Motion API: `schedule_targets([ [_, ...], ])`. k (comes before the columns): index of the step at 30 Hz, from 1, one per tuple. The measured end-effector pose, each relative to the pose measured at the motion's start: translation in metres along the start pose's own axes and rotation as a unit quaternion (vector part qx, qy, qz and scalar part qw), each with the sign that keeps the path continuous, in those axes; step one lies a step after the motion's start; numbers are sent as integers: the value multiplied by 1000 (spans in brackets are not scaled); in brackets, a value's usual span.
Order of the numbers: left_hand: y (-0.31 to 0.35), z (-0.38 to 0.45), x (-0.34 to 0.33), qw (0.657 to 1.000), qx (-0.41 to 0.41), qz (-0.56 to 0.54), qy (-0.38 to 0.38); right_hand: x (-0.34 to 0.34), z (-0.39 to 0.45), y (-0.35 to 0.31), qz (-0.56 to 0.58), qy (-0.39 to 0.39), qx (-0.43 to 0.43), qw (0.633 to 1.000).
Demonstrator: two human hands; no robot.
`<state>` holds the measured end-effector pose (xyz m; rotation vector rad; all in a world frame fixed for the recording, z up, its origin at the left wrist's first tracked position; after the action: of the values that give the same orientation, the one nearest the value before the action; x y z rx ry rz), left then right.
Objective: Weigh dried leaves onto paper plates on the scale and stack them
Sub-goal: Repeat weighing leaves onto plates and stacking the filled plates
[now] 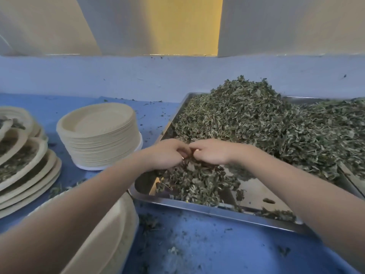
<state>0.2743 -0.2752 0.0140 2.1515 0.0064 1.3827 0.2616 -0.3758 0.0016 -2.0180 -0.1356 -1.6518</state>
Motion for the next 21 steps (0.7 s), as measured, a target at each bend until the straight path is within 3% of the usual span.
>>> schedule_targets([
  [3,-4,-21,18,995,-44,71,47,9,-42,9,4,-37,-8,999],
  [6,-11,-29,4,975,25,199,-95,0,-75,17,-44,-149,-84,984],
  [8,-9,-26,-13,960,76,219,-159,-12,-75,10,-53,-166,-105,979],
  [13,17,-4,-35,990,58,49,-115,-19,-39,-20,52,-43,-58,996],
  [18,14,-6,-23,991,58,-109,-41,1,-33,-26,64,52,-57,995],
  [21,20,-18,-8,984,17,-173,-47,19,-41,-29,102,115,-50,987],
])
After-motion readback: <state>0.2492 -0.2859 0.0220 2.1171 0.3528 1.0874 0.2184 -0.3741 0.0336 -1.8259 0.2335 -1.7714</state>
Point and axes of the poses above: each hand's wrist, its own z-axis towards the middle knuckle, its own x-axis out of the back of the hand, y = z × x, the point moved 6 cm from there along z, towards the middle knuckle, and after that the axes turned 14 degrees about x, right-handed, at the moved point
